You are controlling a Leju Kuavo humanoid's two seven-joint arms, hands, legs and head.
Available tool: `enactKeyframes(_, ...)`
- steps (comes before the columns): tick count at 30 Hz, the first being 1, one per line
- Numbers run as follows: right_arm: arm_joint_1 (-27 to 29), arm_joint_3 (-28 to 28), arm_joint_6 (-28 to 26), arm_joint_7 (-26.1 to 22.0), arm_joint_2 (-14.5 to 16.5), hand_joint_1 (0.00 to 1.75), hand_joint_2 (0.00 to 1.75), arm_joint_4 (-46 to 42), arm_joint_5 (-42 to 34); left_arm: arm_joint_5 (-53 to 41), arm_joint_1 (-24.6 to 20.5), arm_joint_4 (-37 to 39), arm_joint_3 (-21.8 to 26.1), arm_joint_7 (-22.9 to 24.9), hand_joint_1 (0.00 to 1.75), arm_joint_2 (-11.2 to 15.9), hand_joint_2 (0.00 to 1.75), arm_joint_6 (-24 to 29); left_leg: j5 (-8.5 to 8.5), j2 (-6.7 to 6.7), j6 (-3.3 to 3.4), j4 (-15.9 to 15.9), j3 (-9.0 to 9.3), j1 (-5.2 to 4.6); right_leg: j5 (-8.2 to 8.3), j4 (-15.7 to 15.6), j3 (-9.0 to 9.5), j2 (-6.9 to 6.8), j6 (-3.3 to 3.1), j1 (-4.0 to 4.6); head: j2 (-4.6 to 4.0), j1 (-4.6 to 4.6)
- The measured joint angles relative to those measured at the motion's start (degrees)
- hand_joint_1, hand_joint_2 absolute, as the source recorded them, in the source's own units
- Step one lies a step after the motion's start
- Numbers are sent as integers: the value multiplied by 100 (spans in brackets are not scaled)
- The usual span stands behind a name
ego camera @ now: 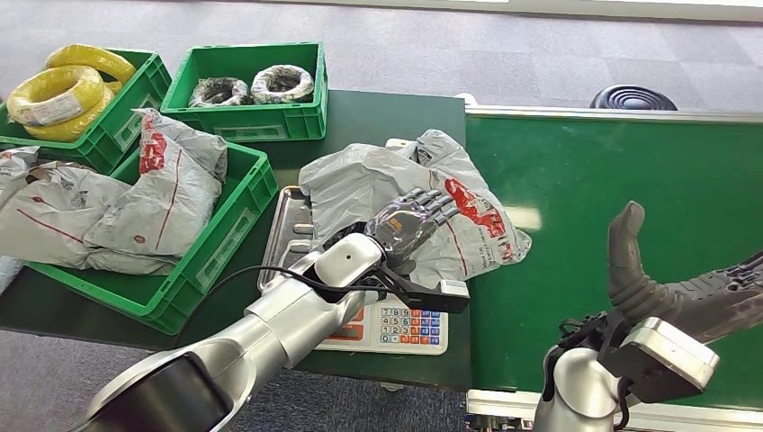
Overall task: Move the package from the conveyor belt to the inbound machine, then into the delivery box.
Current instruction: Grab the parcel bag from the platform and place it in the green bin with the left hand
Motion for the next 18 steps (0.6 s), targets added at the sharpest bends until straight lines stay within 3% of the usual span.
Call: enactKeyframes(18,0,0,0,0,1,0,175,0,0,0,0,0,0,0,0,0,175,0,0,0,0,0,0,0,0,0,0,0,0,0,0,1)
